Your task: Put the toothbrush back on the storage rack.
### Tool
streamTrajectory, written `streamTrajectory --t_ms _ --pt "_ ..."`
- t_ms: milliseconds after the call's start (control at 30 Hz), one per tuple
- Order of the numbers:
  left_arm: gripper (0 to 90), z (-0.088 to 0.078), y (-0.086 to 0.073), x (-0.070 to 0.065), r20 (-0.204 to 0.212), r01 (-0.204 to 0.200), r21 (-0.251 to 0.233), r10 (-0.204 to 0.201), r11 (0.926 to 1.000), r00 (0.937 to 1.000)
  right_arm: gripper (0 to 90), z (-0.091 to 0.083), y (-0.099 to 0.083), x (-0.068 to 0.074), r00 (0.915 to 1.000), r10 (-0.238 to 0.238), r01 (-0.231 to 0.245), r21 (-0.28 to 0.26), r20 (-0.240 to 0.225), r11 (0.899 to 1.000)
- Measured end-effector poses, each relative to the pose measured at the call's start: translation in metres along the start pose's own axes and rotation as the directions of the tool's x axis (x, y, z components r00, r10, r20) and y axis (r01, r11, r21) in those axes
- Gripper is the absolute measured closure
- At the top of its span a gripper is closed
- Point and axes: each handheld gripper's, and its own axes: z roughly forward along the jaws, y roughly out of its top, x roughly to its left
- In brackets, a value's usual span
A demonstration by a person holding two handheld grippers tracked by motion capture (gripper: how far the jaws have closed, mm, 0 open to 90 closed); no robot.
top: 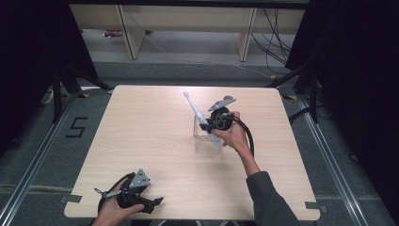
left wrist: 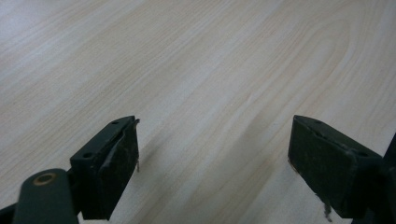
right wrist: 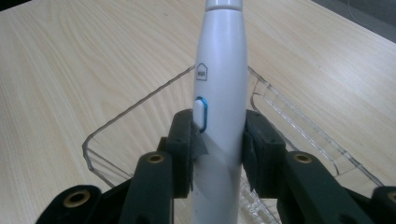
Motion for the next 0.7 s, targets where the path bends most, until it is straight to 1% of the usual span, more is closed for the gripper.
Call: streamTrajectory --t_ms 33,67,100,133,167,233,267,300,367,433,467,500,533,567,600,633,667,700 --pt "15.6 0.0001 0.0 0.0001 -0.002 0.0 0.0 0.0 1.0 1.0 66.3 -0.0005 0.0 0.0006 0.9999 0.012 -0.012 0.013 -0.006 1.0" --pt "15.6 0.0001 0.0 0.0001 -0.002 0.001 0.0 -0.001 1.0 1.0 66.3 -0.0003 -0.0001 0.0006 0.9998 0.018 -0.018 0.015 -0.007 1.0" --pt "15.6 0.0 0.0 0.0001 -0.002 0.0 0.001 0.0 1.0 1.0 66.3 -0.0001 -0.0001 0.0013 0.9997 0.024 -0.024 0.026 -0.001 0.999" --pt "15.6 0.0001 0.0 0.0001 -0.002 0.0 0.0 0.0 1.0 1.0 66.3 0.0002 0.0002 -0.0007 1.0 -0.003 0.003 0.02 0.007 1.0" --pt "15.6 0.0001 0.0 0.0 -0.001 0.0 0.0 0.0 1.0 1.0 66.3 0.0007 0.0002 0.0006 0.9997 0.024 -0.024 0.029 0.004 0.999" --pt "15.6 0.0002 0.0 0.0 -0.002 0.0 0.0 0.0 1.0 1.0 66.3 0.0013 0.0003 0.0005 0.9997 0.023 -0.023 0.036 0.001 0.999" --pt "15.6 0.0003 -0.0002 -0.0005 -0.002 0.009 -0.001 -0.009 1.0 1.0 66.3 0.0019 0.0007 -0.0008 1.0 -0.001 0.001 0.033 0.003 0.999" --pt "15.6 0.0002 -0.0002 -0.0004 -0.002 0.007 -0.001 -0.007 1.0 1.0 66.3 0.0023 0.0005 -0.0003 1.0 0.005 -0.005 0.043 -0.003 0.999" --pt "15.6 0.0001 0.0 0.0 -0.002 0.001 0.0 -0.001 1.0 1.0 66.2 0.0027 0.0011 -0.0005 1.0 -0.002 0.002 0.05 0.007 0.999" --pt "15.6 0.0001 -0.0001 0.0 -0.002 0.0 0.0 0.0 1.0 1.0 66.3 0.0034 0.0019 0.0001 1.0 0.006 -0.006 0.062 -0.002 0.998" --pt "15.6 0.0004 -0.0003 -0.0006 -0.002 0.01 0.0 -0.01 0.9999 0.9999 66.2 0.004 0.0022 -0.001 0.9999 -0.008 0.008 0.057 0.01 0.998" --pt "15.6 0.0003 -0.0002 -0.0006 -0.002 0.008 0.001 -0.008 1.0 1.0 66.2 0.0059 0.0021 -0.0002 1.0 0.001 -0.001 0.052 0.002 0.999" --pt "15.6 0.0005 -0.0002 -0.0007 -0.002 0.009 -0.001 -0.009 1.0 1.0 66.2 0.0068 0.0023 0.0 1.0 -0.003 0.003 0.06 -0.001 0.998" --pt "15.6 0.0003 -0.0002 -0.0005 -0.003 0.008 -0.001 -0.008 1.0 1.0 66.2 0.0063 0.0026 -0.0007 0.9998 -0.017 0.017 0.071 0.004 0.997" --pt "15.6 -0.0001 0.0001 0.0003 -0.001 -0.004 0.001 0.004 1.0 1.0 66.2 0.0068 0.0031 0.0 1.0 -0.007 0.007 0.08 -0.005 0.997" --pt "15.6 -0.0001 0.0 -0.0002 0.001 0.003 -0.002 -0.003 1.0 1.0 66.2 0.0071 0.0031 0.0 1.0 -0.006 0.005 0.092 0.007 0.996" --pt "15.6 -0.0002 0.0001 0.0002 -0.001 -0.003 0.002 0.003 1.0 1.0 66.2 0.0087 0.0029 -0.0009 1.0 -0.01 0.01 0.085 -0.002 0.996" --pt "15.6 0.0 0.0 0.0 -0.001 -0.001 0.0 0.001 1.0 1.0 66.1 0.0094 0.0028 -0.0012 0.9999 -0.011 0.012 0.084 -0.002 0.996"
